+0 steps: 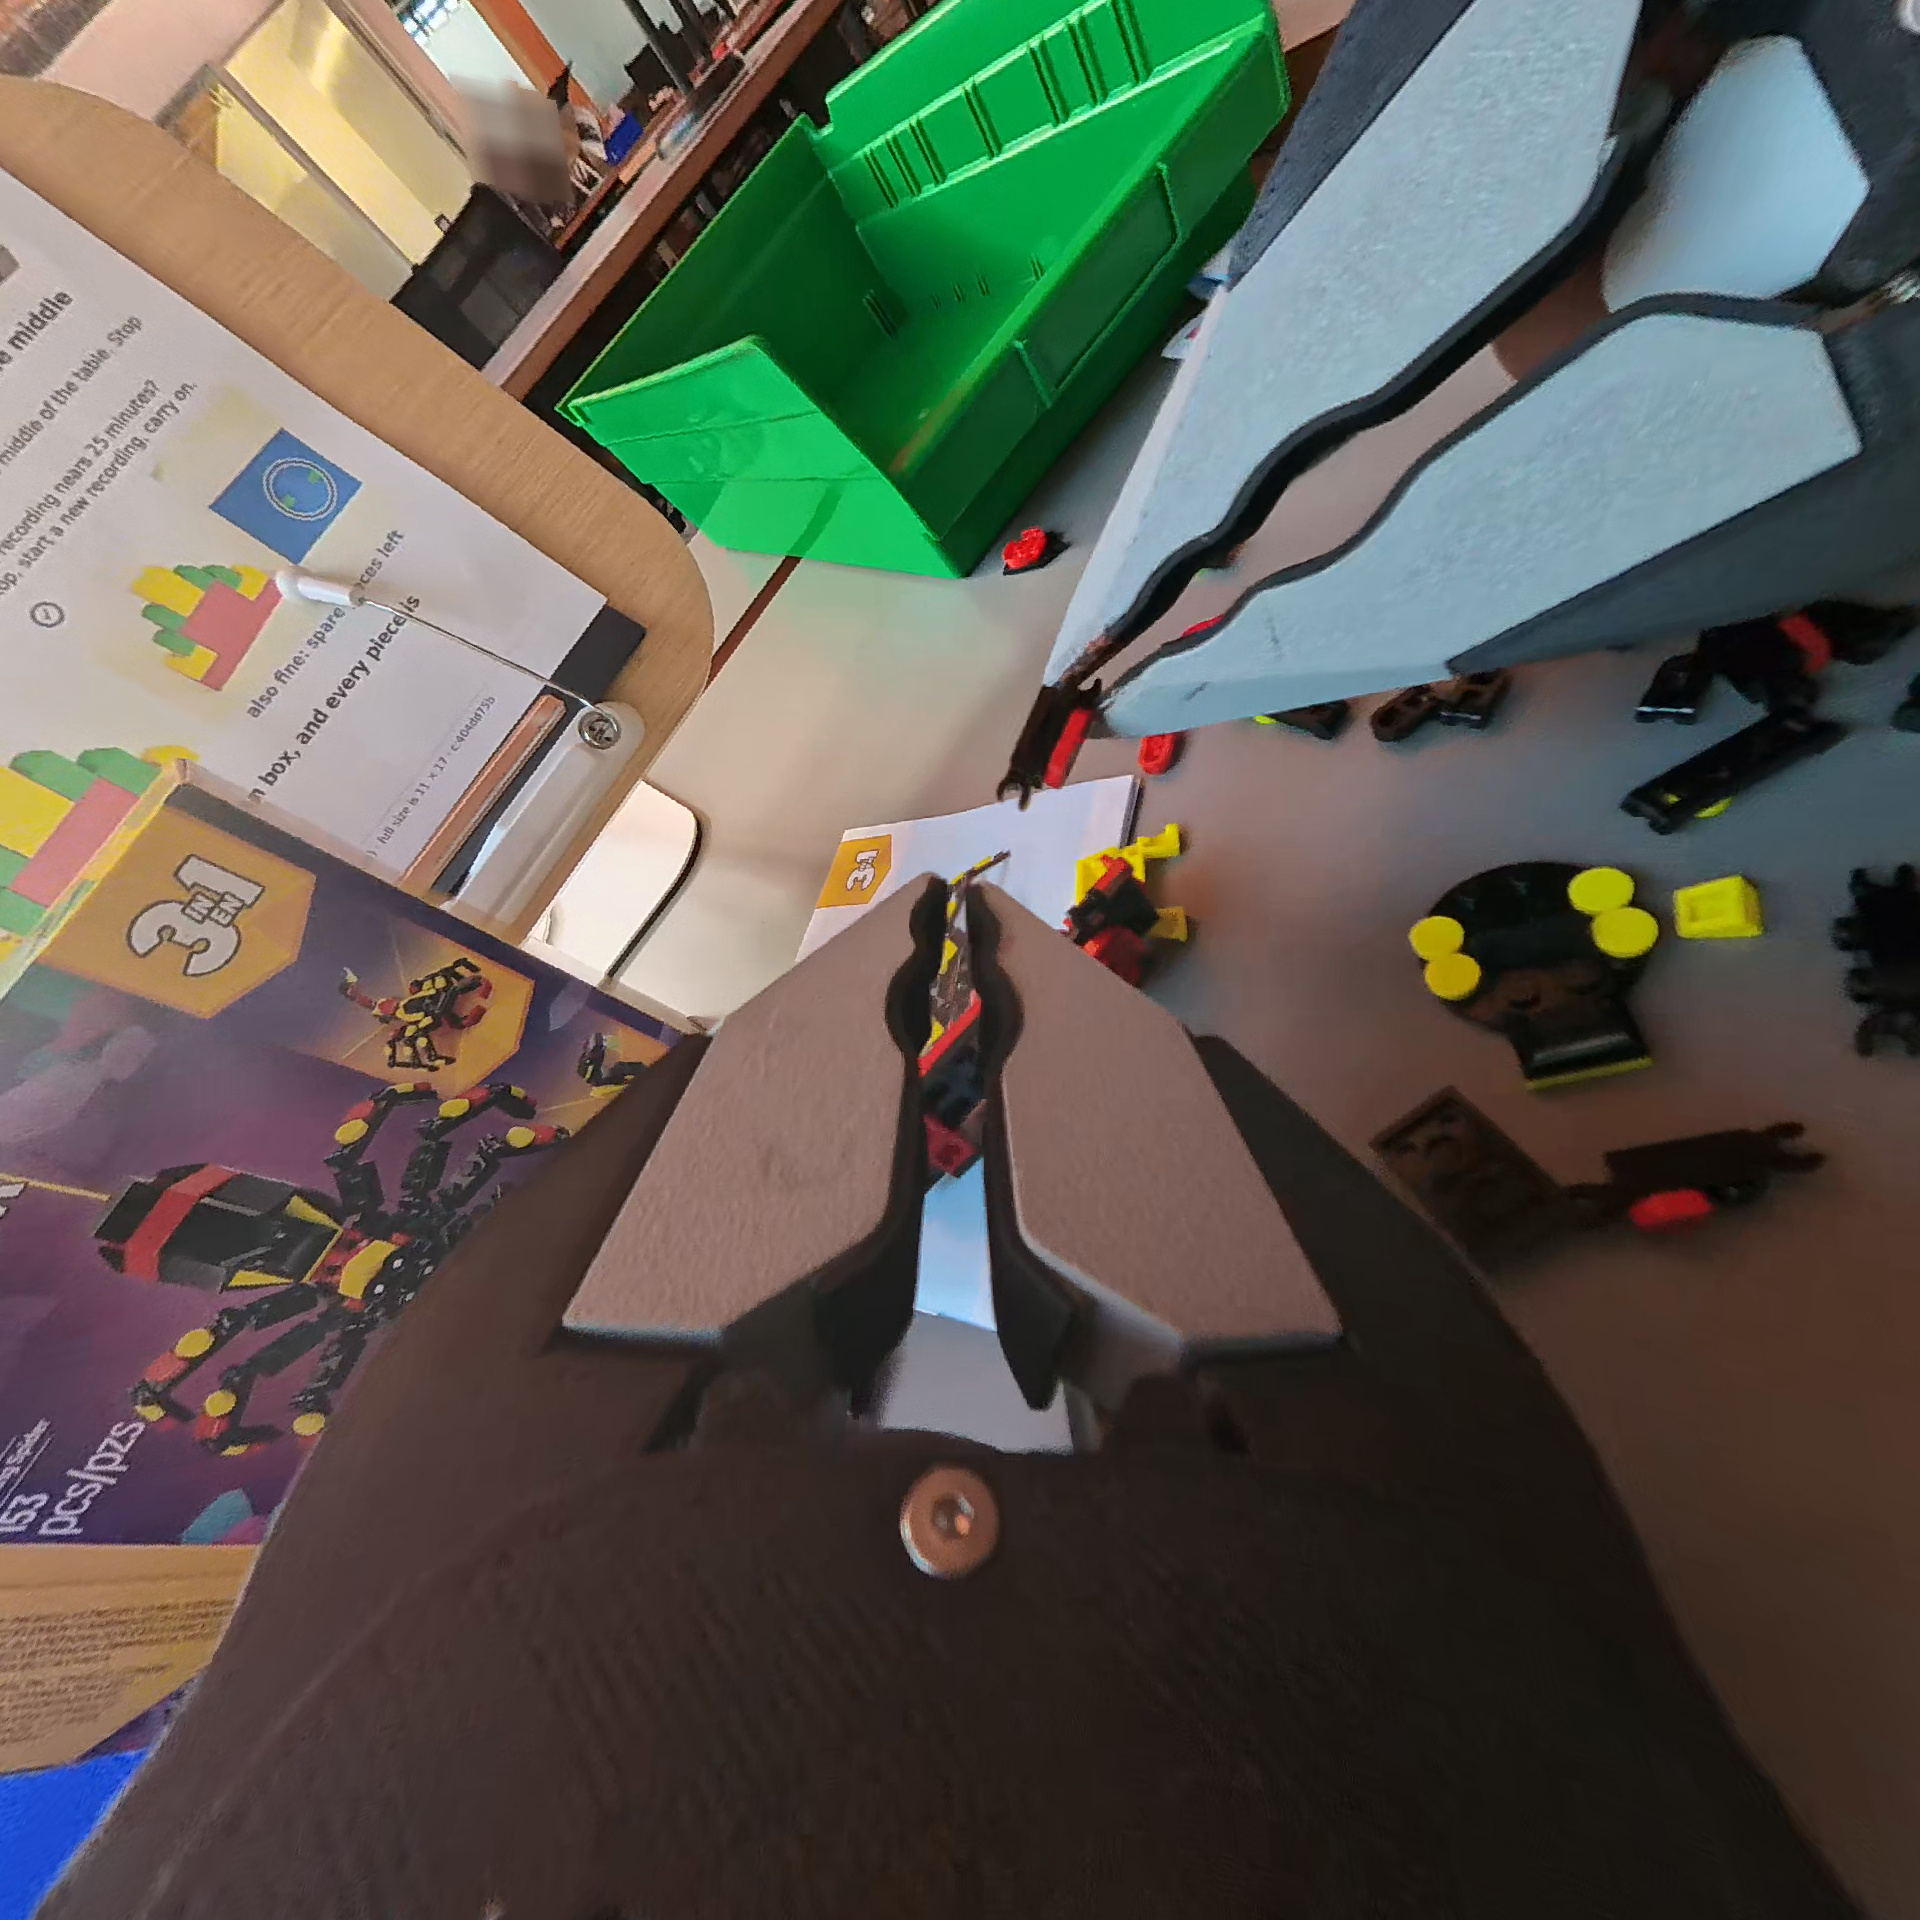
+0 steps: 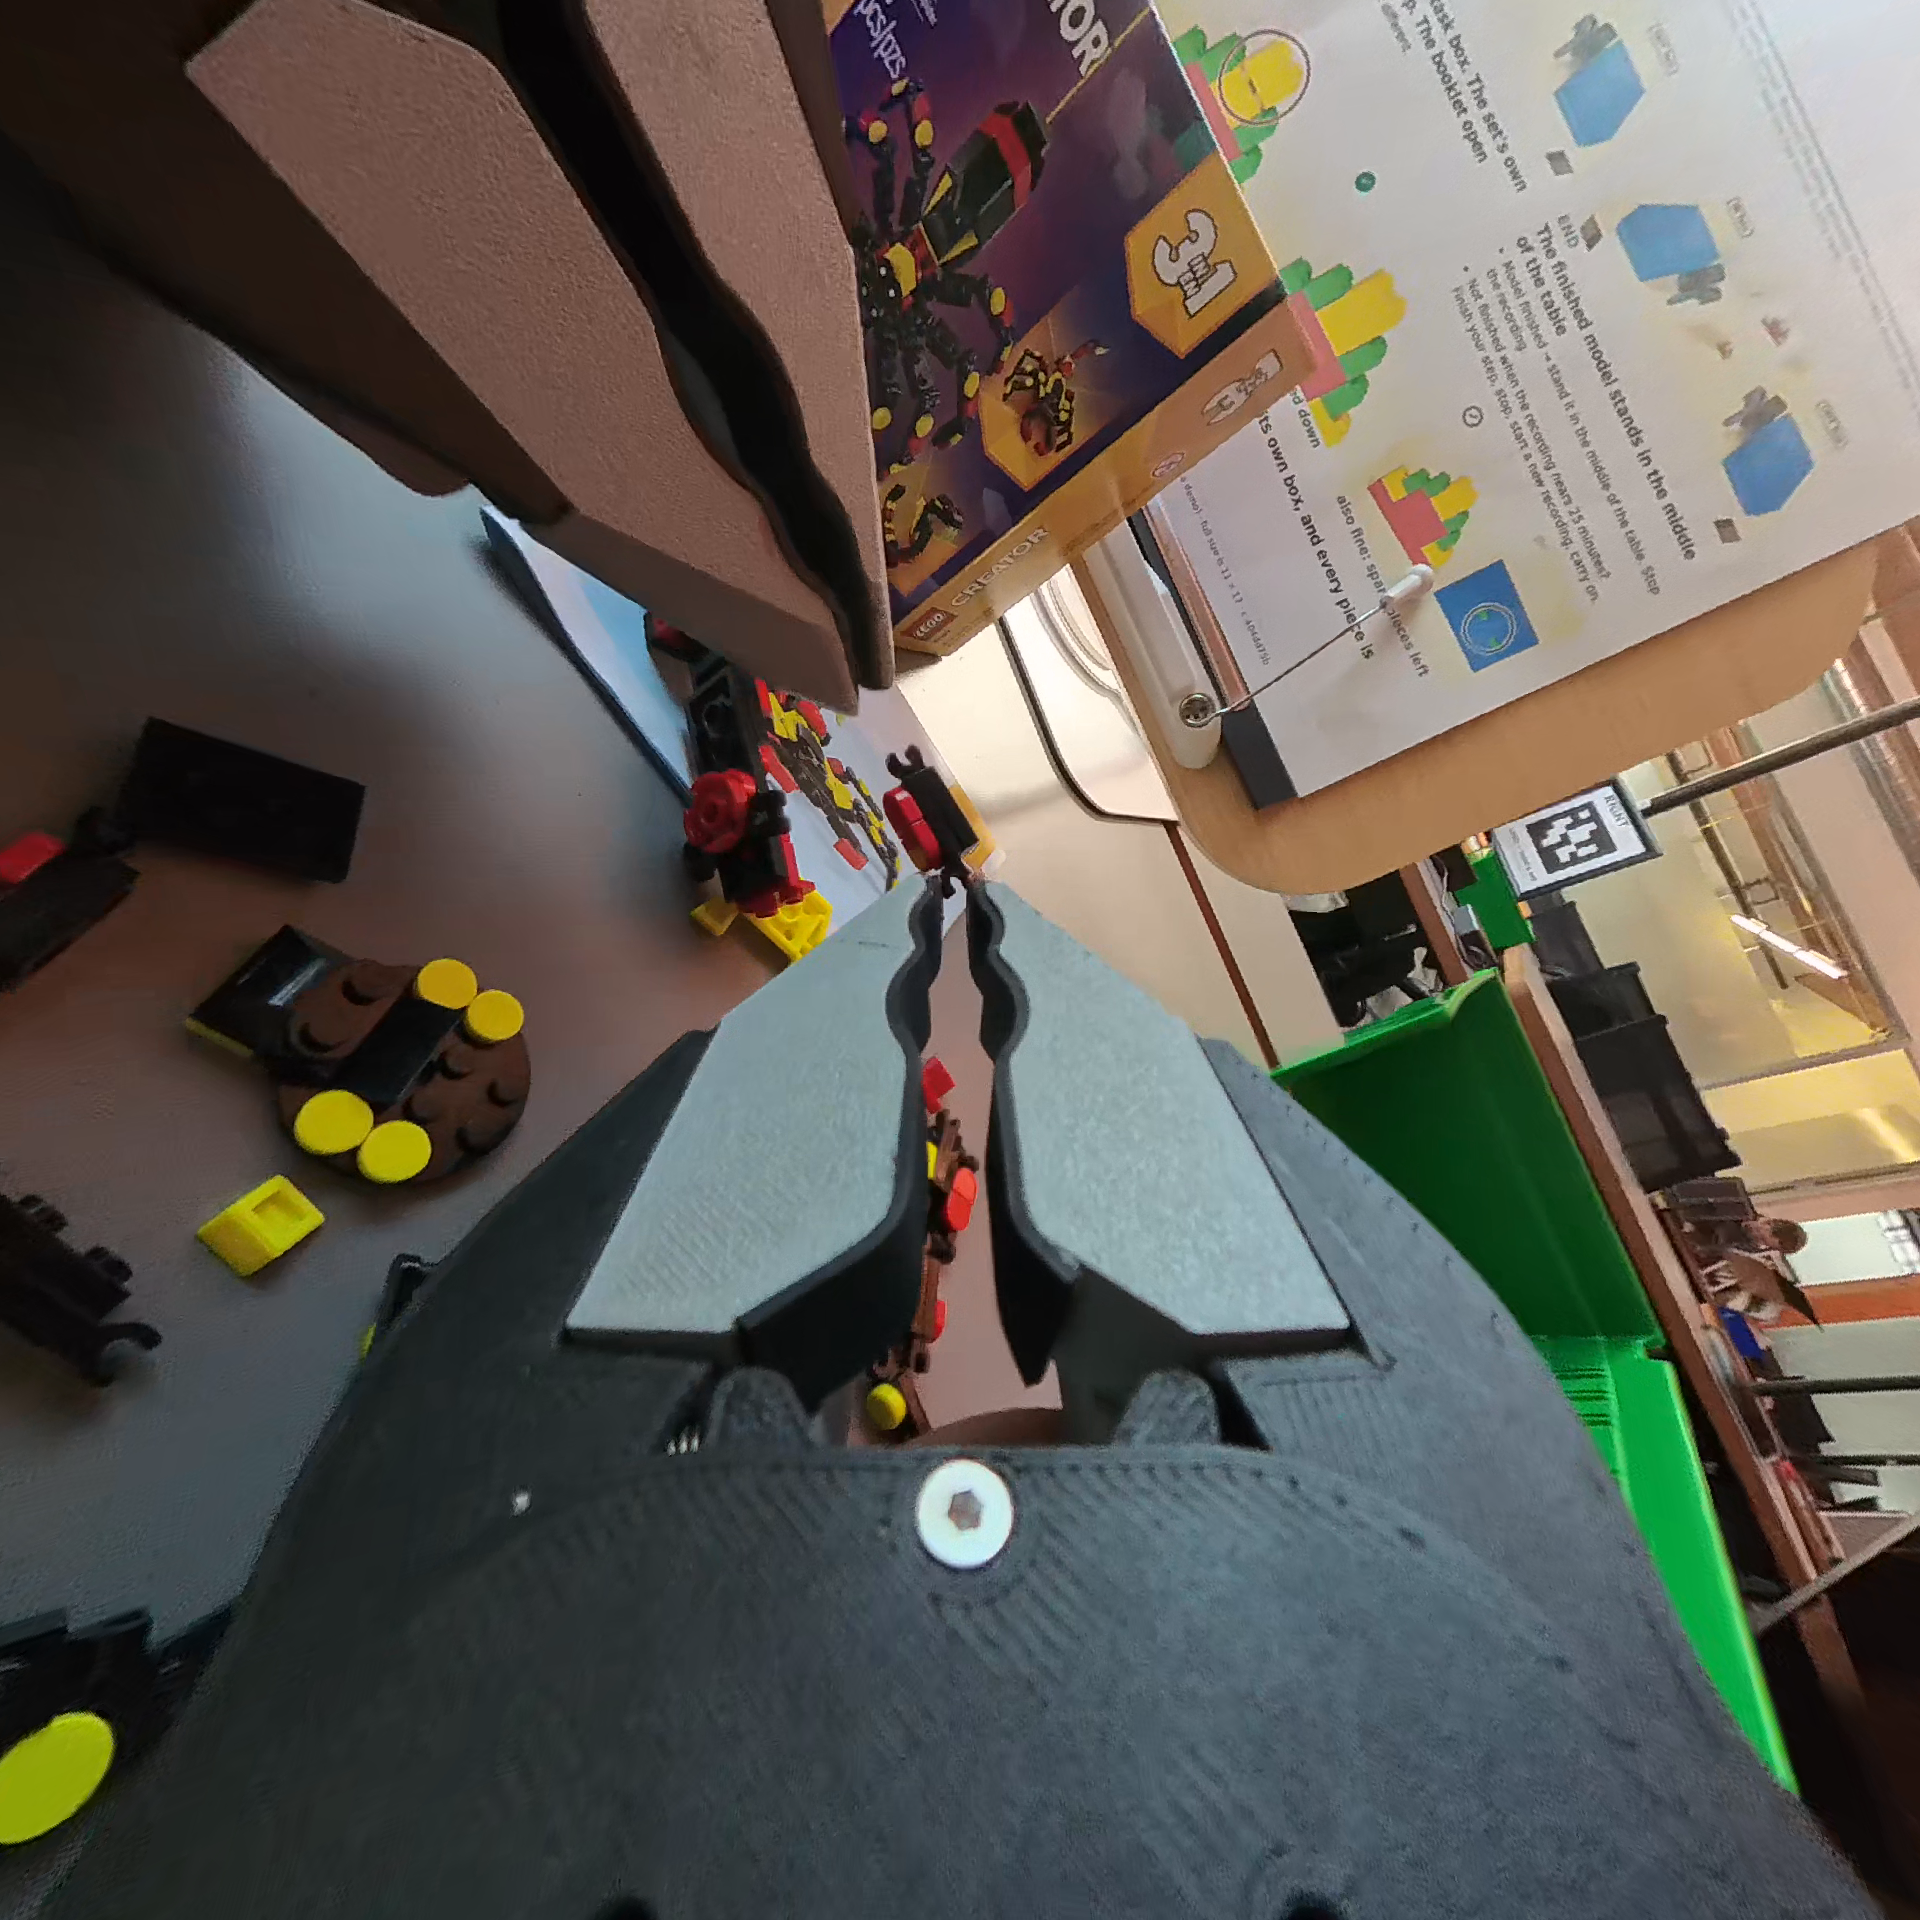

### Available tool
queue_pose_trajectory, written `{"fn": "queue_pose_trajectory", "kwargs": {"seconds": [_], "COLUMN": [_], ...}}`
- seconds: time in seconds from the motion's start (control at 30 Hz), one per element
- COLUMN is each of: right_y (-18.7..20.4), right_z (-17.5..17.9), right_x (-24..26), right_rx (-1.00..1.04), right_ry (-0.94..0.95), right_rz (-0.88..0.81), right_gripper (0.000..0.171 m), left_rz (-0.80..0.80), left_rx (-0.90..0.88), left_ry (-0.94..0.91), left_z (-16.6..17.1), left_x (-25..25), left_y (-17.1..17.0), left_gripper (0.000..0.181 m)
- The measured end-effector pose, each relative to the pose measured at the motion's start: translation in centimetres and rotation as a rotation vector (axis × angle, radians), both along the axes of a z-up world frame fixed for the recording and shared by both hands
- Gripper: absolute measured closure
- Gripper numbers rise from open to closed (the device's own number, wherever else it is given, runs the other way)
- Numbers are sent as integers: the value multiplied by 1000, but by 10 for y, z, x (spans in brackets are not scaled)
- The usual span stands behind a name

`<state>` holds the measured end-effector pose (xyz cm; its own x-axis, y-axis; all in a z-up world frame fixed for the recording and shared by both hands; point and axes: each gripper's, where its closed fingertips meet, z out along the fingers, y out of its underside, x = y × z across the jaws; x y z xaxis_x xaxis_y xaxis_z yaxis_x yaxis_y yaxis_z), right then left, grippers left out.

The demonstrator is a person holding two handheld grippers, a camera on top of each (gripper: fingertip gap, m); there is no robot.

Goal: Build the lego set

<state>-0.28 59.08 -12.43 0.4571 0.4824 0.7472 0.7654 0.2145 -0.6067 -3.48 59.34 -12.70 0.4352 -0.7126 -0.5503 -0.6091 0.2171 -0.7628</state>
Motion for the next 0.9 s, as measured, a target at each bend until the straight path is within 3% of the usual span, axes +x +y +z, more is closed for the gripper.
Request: {"fn": "queue_pose_trajectory", "kwargs": {"seconds": [0.3,0.9], "right_y": [-2,-6], "right_z": [-2,0], "right_x": [-6,-24], "right_rx": [80,169], "right_ry": [-90,-151], "right_rz": [39,15], "right_gripper": [168,169], "left_rz": [-33,-66], "left_rx": [36,26], "left_ry": [78,69], "left_z": [-9,-9], "left_x": [3,5], "left_y": [-4,-9], "left_gripper": [156,172]}}
